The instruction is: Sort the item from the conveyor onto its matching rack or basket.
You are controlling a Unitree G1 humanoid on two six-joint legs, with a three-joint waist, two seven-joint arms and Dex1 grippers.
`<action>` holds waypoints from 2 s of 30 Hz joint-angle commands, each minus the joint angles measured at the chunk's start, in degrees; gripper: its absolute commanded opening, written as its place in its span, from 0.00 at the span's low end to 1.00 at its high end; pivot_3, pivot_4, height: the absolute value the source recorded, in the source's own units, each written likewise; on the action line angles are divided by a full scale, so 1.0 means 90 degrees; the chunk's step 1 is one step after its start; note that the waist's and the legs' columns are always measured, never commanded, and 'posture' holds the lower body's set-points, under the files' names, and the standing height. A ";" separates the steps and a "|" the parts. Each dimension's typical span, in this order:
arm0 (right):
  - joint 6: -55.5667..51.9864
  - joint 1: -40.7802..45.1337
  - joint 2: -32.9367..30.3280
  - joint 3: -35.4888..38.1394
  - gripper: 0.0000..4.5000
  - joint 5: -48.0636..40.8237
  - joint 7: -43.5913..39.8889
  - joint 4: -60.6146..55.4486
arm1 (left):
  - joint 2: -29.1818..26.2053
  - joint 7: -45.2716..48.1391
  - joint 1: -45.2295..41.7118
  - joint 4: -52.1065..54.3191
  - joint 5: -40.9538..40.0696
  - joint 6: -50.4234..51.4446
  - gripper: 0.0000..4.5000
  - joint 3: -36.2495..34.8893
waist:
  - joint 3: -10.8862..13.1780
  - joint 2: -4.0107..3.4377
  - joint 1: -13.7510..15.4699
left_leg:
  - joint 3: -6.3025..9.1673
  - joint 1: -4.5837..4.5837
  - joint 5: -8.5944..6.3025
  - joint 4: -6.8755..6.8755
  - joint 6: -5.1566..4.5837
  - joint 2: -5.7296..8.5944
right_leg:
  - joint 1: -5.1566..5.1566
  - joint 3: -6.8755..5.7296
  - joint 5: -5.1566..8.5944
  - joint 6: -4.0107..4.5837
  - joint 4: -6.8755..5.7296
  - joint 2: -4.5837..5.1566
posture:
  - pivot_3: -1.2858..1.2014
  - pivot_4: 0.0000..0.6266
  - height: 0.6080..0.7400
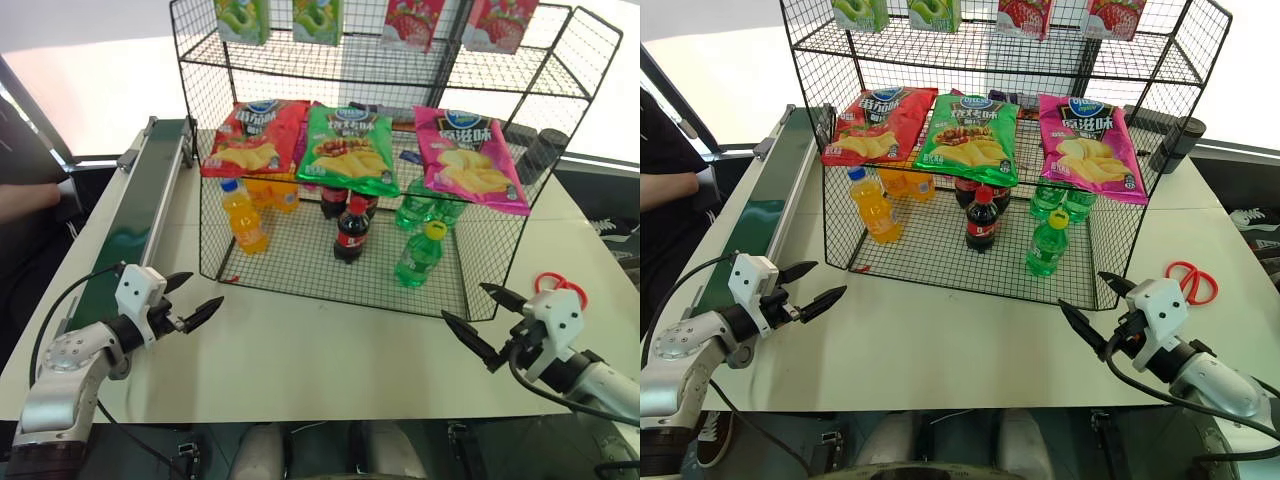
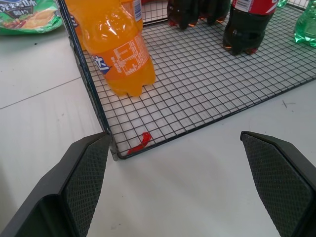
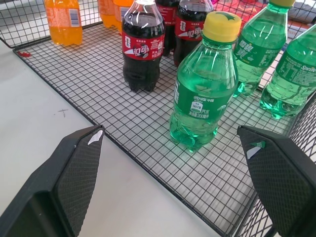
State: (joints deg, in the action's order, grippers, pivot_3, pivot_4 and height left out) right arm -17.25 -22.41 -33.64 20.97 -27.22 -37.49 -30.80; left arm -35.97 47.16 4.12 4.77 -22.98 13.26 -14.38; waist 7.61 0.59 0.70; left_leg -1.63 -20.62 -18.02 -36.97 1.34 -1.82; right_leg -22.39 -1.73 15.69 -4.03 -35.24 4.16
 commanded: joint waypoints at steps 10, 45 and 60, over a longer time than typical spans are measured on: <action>0.0057 0.0024 -0.0024 0.0073 1.00 0.0002 -0.0024 -0.0129 | 0.0018 -0.0121 0.0003 0.0195 -0.0004 -0.0018 0.99 -0.0035 | 0.0000 0.0000 -0.0001 | 0.0000 0.0000 0.0000 0.0000 0.0000 0.0000 | 0.0000 0.0000 0.0000 0.0000 0.0000 0.0000 | 0.52 0.24 1.00; 0.0047 0.0179 0.0061 -0.0146 1.00 0.0149 0.0045 -0.0095 | 0.0168 -0.0040 0.0099 -0.0121 -0.0118 -0.0334 0.99 -0.0189 | 0.0000 0.0000 -0.0002 | 0.0000 -0.0001 0.0000 0.0000 0.0000 0.0000 | -0.0002 0.0000 0.0000 0.0000 0.0000 0.0000 | 0.52 0.24 1.00; 0.0050 0.0461 0.0128 -0.0356 1.00 0.0259 0.0049 -0.0032 | 0.0311 -0.0396 0.0114 0.0265 -0.0137 0.0023 0.99 -0.0179 | 0.0000 -0.0001 -0.0003 | 0.0000 -0.0001 0.0000 0.0000 0.0000 0.0000 | -0.0002 0.0000 0.0000 0.0000 0.0000 0.0001 | 0.52 0.24 1.00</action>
State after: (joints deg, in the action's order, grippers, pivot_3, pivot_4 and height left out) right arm -17.62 -18.78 -32.70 17.78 -24.94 -37.30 -30.10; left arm -33.08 43.94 4.95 5.10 -23.27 13.65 -14.48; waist 7.61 0.59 0.67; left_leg -1.63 -20.63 -18.02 -36.96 1.34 -1.82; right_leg -22.41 -1.73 15.69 -4.02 -35.24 4.16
